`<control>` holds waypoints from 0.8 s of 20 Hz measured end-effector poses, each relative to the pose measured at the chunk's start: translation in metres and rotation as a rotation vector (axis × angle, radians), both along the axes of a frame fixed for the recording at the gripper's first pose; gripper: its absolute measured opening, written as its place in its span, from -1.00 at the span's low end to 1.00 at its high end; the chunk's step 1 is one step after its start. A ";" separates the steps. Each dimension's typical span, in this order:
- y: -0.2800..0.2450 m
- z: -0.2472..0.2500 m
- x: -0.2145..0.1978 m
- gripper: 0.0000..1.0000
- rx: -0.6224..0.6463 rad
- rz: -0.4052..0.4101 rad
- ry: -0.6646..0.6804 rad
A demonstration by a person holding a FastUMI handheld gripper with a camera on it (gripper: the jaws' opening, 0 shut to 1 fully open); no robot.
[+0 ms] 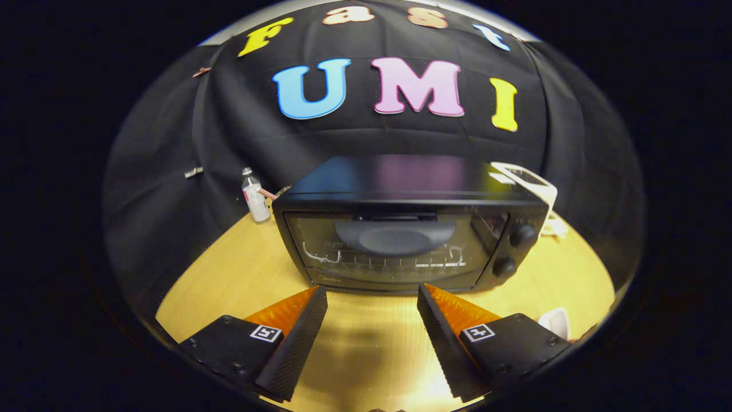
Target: Open the toaster oven, put the food inside, and close the toaster oven door.
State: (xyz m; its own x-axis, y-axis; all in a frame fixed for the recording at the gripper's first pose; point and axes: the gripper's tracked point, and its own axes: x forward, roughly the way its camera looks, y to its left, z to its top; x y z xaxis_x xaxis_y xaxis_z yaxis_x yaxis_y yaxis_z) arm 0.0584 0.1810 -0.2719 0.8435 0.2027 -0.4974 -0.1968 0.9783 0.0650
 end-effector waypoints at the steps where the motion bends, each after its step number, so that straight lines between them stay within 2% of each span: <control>1: -0.002 0.009 0.006 0.96 0.011 -0.015 -0.023; 7: 0.000 0.072 0.049 0.96 -0.093 0.015 -0.250; 10: 0.003 0.054 0.067 0.95 -0.091 -0.003 -0.178; 12: 0.006 0.062 0.081 0.98 -0.077 -0.030 -0.214; 14: 0.001 0.056 0.077 0.95 -0.096 -0.052 -0.178; 16: 0.006 0.051 0.078 0.95 -0.090 -0.039 -0.164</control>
State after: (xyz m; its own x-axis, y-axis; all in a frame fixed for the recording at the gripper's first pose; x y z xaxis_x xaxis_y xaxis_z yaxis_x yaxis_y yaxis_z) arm 0.1365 0.1870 -0.2212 0.9211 0.1291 -0.3674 -0.1595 0.9858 -0.0534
